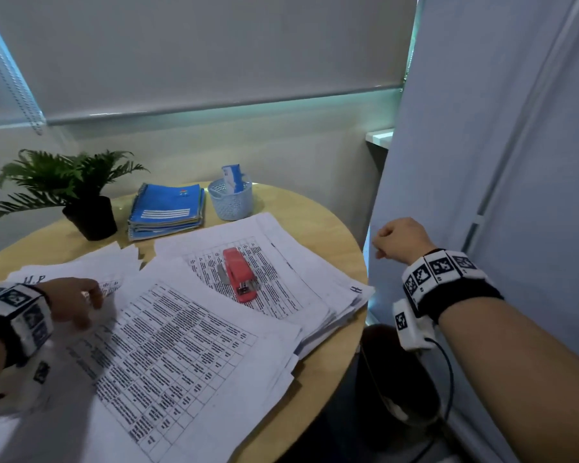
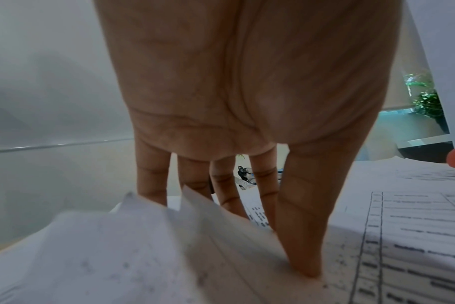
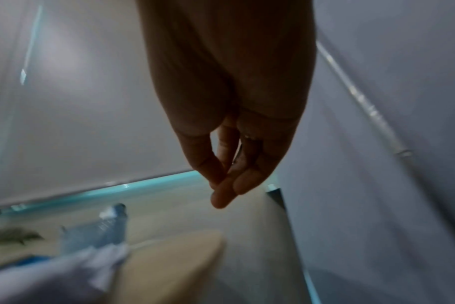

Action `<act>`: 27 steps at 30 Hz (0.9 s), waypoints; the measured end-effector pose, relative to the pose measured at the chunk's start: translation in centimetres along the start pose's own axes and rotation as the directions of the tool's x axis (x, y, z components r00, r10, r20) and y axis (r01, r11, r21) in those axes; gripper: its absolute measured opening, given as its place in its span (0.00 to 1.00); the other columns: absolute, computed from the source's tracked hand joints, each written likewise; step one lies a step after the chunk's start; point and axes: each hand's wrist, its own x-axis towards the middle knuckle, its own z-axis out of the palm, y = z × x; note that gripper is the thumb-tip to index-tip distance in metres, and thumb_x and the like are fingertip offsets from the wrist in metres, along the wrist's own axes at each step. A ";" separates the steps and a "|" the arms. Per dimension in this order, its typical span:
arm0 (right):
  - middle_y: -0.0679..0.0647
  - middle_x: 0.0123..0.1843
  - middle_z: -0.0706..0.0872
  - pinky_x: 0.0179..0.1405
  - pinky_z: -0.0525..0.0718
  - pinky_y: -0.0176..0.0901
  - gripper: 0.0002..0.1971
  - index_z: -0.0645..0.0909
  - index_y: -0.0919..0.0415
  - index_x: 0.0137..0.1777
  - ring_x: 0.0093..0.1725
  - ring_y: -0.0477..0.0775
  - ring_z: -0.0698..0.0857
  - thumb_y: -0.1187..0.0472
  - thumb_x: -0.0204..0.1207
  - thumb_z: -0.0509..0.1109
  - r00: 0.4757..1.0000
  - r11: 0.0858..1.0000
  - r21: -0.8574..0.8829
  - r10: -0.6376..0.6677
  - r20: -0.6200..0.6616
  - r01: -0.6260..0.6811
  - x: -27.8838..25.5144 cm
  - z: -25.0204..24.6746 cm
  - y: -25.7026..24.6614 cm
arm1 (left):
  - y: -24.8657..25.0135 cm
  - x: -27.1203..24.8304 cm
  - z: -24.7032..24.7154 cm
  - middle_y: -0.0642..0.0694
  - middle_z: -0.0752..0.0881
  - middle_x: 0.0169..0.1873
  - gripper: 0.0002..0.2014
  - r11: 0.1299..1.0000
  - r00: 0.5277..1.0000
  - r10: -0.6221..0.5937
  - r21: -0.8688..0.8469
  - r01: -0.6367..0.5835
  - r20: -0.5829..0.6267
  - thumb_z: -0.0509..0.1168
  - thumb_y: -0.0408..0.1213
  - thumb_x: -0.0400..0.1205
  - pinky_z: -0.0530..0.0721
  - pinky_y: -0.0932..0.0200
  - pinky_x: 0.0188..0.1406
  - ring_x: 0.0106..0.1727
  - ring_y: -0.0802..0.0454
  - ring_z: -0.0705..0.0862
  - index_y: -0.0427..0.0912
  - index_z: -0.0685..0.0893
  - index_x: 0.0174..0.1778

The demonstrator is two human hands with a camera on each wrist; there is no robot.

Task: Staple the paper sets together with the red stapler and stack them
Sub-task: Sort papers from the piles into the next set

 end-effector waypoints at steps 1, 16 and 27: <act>0.58 0.37 0.91 0.33 0.78 0.32 0.11 0.85 0.65 0.31 0.38 0.52 0.85 0.69 0.72 0.65 1.000 0.999 -0.041 0.027 -0.009 -0.028 0.1 -0.3 1.2 | 0.0 0.0 0.1 0.46 0.82 0.44 0.15 1.000 1.000 0.002 0.002 -0.002 -0.007 0.74 0.31 0.69 0.78 0.62 0.47 0.45 0.49 0.80 0.46 0.83 0.50; 0.60 0.58 0.88 0.58 0.82 0.43 0.10 0.90 0.65 0.52 0.59 0.60 0.85 0.70 0.74 0.71 0.994 0.953 -0.281 0.104 -0.032 -0.108 2.3 -2.2 6.4 | -0.2 0.4 0.6 0.43 0.82 0.32 0.17 0.990 0.998 -0.028 -0.136 0.019 -0.060 0.77 0.22 0.61 0.79 0.54 0.46 0.36 0.46 0.79 0.40 0.84 0.42; 0.58 0.44 0.90 0.51 0.84 0.47 0.09 0.87 0.65 0.48 0.48 0.59 0.88 0.60 0.77 0.68 0.959 0.976 -0.113 -0.156 0.235 0.186 -0.3 -0.2 -5.7 | 1.7 -2.3 -0.4 0.45 0.80 0.57 0.19 0.996 1.000 -0.005 0.086 0.005 -0.003 0.72 0.36 0.73 0.73 0.66 0.47 0.51 0.52 0.76 0.48 0.78 0.59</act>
